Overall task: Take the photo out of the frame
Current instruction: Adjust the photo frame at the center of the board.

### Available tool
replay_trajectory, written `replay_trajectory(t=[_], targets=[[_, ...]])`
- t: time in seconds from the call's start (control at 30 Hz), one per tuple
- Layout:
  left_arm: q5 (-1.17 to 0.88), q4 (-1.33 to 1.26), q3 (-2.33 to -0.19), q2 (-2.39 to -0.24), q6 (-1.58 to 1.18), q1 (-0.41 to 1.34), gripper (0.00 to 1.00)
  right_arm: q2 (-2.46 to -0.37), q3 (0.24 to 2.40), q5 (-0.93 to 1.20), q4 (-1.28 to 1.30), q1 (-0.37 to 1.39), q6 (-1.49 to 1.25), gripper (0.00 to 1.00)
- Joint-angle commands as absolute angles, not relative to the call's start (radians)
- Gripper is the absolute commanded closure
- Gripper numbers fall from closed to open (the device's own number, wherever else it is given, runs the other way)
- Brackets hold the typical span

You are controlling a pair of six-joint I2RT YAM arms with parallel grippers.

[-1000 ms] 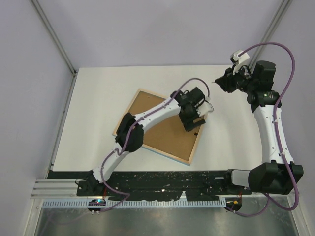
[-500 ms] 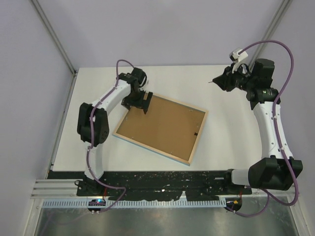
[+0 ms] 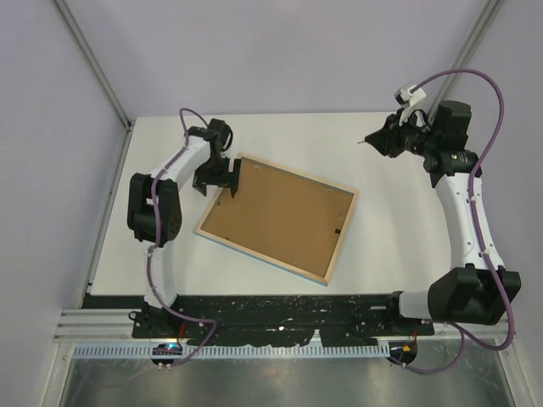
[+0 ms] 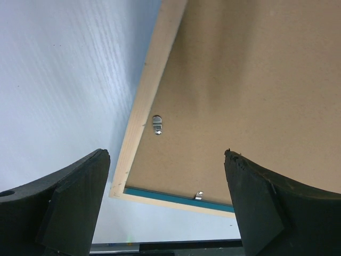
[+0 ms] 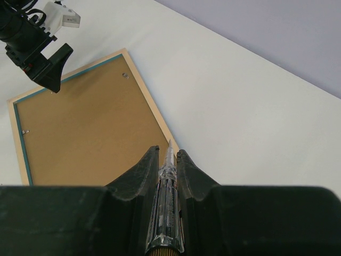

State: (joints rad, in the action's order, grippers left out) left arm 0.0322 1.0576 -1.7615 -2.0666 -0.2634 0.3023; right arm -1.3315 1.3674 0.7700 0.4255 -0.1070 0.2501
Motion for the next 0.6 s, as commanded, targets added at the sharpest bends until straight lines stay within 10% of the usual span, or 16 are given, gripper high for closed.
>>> replay_trajectory(t=[0.0, 0.33, 0.57], targets=[[0.026, 1.068, -1.805, -2.118, -0.285, 0.259, 0.09, -1.333, 1.402, 0.788, 0.380, -0.110, 0.232, 0.92], [0.005, 1.100, -1.890, -2.207, -0.265, 0.229, 0.26, -1.335, 1.397, 0.799, 0.382, -0.110, 0.227, 0.92], [-0.074, 1.129, -1.997, -2.292, -0.253, 0.229, 0.56, -1.322, 1.390, 0.799, 0.385, -0.110, 0.230, 0.92]])
